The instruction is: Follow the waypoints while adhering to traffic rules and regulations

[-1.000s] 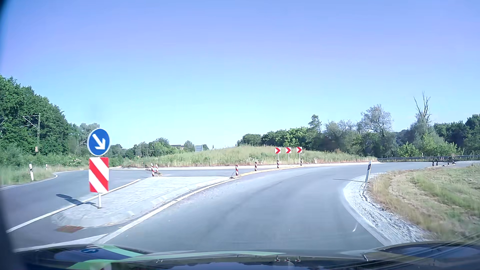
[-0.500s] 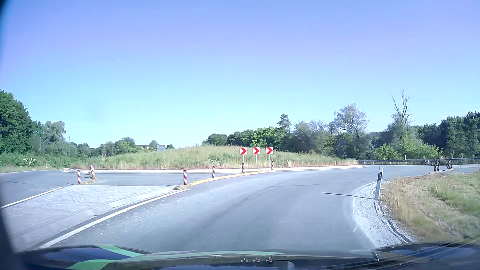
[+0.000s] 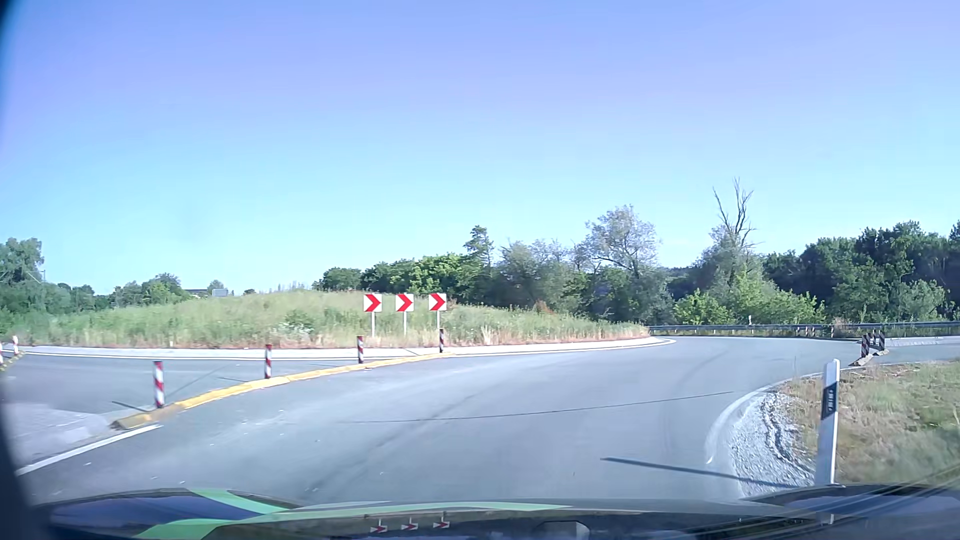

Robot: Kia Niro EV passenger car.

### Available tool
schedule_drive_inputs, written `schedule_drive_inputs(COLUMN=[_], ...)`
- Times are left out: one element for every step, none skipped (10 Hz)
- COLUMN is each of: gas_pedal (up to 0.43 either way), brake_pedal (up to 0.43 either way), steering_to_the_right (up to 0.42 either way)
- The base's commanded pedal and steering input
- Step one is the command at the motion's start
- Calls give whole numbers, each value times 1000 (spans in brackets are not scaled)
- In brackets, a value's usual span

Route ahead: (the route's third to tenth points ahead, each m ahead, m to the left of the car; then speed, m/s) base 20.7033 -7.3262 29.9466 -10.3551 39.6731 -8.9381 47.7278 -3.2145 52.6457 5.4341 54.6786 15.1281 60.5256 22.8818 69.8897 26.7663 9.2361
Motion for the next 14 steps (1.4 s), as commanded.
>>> schedule_drive_inputs(gas_pedal=[87,87,87,87,87,87,87,87,87,87,87,87,87,87], brake_pedal=[0,0,0,0,0,0,0,0,0,0,0,0,0,0], steering_to_the_right=[149,150,150,150,150,149,148,145,141,135,124,116,102,84])
